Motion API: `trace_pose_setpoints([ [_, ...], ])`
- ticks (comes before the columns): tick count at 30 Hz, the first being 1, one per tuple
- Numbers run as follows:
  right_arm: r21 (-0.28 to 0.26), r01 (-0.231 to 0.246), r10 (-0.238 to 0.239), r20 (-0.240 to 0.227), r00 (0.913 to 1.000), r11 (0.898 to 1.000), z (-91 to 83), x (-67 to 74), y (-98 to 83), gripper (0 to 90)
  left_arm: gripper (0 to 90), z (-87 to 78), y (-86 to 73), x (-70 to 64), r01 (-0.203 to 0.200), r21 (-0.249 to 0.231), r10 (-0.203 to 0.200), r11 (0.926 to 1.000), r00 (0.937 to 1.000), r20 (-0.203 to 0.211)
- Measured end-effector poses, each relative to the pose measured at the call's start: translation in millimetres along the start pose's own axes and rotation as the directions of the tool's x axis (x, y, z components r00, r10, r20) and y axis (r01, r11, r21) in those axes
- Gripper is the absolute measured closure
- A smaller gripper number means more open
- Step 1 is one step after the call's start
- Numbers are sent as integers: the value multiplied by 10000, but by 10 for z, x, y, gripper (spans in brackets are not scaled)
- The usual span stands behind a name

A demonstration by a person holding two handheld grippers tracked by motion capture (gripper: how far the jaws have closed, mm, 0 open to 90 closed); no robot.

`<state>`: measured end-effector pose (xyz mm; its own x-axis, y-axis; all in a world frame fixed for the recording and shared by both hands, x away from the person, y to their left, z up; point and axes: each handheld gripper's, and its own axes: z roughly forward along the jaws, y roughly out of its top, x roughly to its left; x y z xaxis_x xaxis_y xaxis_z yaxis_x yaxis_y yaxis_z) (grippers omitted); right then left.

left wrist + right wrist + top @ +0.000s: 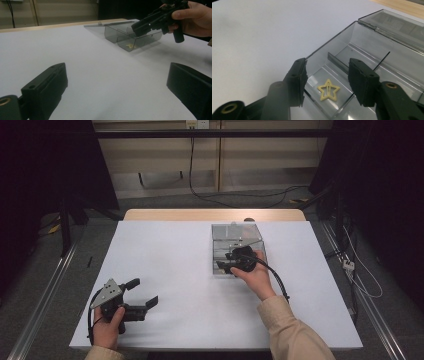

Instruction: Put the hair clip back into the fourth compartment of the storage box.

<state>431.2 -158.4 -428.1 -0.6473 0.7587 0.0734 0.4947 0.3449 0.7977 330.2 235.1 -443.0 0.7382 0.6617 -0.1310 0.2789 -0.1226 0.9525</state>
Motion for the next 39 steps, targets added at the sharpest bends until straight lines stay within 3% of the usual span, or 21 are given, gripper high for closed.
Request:
trace_pose_setpoints([
  [6, -74, -203, 201, -191, 9996, 9998, -80, 59, 17, 323, 33, 0, 0, 1, 38, -21, -38, 10000, 10000, -19],
  [10, -181, -4, 0, -235, 9997, 9998, -131, 125, -12, 276, 33, 0, -2, 9, -38, 48, 38, 10000, 10000, -12],
  [13, -220, -135, 129, -273, 9995, 9997, -190, 143, -54, 239, 33, -2, 1, 10, -27, 28, 27, 10000, 10000, -33],
  [24, -461, -356, 339, -367, 9988, 9983, -448, 118, -258, 186, 33, 6, -4, 0, -72, 74, 73, 9999, 10000, -28],
  [39, -516, -463, 445, -353, 9984, 9976, -626, 109, -540, 165, 33, 12, -8, -7, -41, 84, 41, 10000, 10000, -30],
])
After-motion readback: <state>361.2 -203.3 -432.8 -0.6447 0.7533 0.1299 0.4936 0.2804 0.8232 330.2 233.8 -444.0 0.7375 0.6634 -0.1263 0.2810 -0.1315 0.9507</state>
